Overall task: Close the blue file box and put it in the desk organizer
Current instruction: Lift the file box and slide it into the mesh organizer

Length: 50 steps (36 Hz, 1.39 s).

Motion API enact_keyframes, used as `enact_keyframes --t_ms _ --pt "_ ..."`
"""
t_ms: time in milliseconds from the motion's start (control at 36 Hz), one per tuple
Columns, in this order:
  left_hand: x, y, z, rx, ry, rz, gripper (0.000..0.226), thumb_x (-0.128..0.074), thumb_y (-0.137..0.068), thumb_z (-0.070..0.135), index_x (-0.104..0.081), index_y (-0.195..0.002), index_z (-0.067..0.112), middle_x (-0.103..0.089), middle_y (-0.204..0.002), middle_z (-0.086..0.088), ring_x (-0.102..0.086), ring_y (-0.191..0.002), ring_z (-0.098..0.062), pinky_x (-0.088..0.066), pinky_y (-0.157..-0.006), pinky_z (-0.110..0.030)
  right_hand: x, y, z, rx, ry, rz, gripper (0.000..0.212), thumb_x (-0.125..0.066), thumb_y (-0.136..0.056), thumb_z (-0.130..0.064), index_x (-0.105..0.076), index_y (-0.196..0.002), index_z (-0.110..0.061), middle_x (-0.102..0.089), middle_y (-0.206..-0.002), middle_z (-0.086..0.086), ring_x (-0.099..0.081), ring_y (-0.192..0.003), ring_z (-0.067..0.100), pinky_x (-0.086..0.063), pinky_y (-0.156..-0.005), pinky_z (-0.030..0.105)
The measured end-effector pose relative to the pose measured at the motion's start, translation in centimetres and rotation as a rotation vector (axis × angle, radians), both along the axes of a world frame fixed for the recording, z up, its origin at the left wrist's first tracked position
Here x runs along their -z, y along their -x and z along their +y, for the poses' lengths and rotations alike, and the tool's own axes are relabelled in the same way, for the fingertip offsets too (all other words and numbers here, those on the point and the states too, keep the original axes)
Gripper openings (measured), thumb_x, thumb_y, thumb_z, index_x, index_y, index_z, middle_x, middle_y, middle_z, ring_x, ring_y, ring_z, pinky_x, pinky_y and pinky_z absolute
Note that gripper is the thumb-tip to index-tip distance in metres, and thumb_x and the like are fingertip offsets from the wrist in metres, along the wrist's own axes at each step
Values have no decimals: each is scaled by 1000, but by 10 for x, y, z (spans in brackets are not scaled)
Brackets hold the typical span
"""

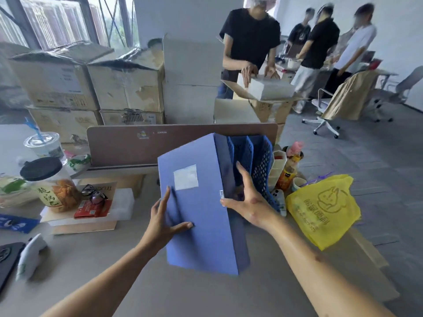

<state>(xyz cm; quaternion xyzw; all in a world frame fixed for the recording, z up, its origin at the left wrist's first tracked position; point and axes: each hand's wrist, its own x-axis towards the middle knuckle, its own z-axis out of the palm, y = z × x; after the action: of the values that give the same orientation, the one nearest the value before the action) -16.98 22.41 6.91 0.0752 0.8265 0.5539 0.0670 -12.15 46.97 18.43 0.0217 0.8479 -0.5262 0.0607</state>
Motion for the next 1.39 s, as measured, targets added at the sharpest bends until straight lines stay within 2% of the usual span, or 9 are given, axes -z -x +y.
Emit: enact_keyframes --t_ms 222,333,500,722,944,1111,1222,1306,1389 --pt "-33 35 66 208 -200 -153 126 -92 -56 53 -1 -141 70 -24 -160 18 -35 -145 -17 -40 -112 -49 -49 -23 17 222 -313 117 90 -68 -72 -40 -17 -147 -37 -51 -137 -14 -55 -115 14 -44 -91 30" --pt "-63 34 103 217 -331 -416 73 -81 -72 54 -37 -129 62 -50 -147 15 -58 -125 -24 -55 -88 -55 -50 -29 23 314 -459 143 75 -67 -74 -37 -33 -139 -20 -54 -136 -2 -57 -111 23 -47 -84 34" --pt "-92 48 140 204 -468 -636 117 -76 -65 61 -3 -154 46 -1 -169 -1 -34 -140 -53 -55 -90 -60 -33 -26 28 413 -525 226 74 -68 -77 -38 -33 -138 -17 -51 -139 -2 -56 -113 23 -37 -72 26" --pt "-119 83 155 285 -433 -564 119 -78 -59 60 -8 -155 47 0 -169 -2 -24 -146 -48 -53 -96 -59 -28 1 36 488 -551 373 61 -72 -74 -39 -37 -119 -18 -58 -115 -4 -45 -76 11 -24 -45 12" --pt "-125 122 154 385 -359 -446 111 -75 -77 50 5 -154 48 -1 -169 1 -16 -150 -41 -44 -105 -58 -3 39 39 493 -480 441 64 -73 -70 -43 -36 -116 -18 -58 -104 1 -49 -66 17 -30 -42 21" --pt "-107 149 144 474 -246 -288 125 -85 -63 58 7 -149 56 0 -166 22 -20 -149 -13 -45 -105 -56 29 61 37 498 -338 454 69 -75 -72 -36 -34 -124 -16 -54 -112 2 -56 -79 22 -52 -59 40" --pt "-94 159 145 487 -139 -146 122 -86 -66 52 4 -148 61 -2 -164 27 -39 -141 -17 -49 -100 -46 56 72 33 538 -225 443 71 -73 -72 -32 -33 -129 -16 -51 -122 -1 -57 -98 19 -53 -74 36" --pt "-83 166 145 505 -127 -50 130 -89 -64 45 6 -154 48 2 -166 24 -9 -152 -3 -32 -118 -46 77 81 28 567 -143 411 72 -75 -72 -27 -31 -129 -17 -51 -121 1 -57 -101 20 -50 -77 31" --pt "-73 168 143 514 -104 -38 131 -92 -57 48 4 -146 60 9 -163 29 3 -150 4 -28 -121 -47 99 88 24 572 -87 383 72 -76 -68 -25 -31 -124 -19 -53 -119 6 -60 -100 25 -54 -79 40"
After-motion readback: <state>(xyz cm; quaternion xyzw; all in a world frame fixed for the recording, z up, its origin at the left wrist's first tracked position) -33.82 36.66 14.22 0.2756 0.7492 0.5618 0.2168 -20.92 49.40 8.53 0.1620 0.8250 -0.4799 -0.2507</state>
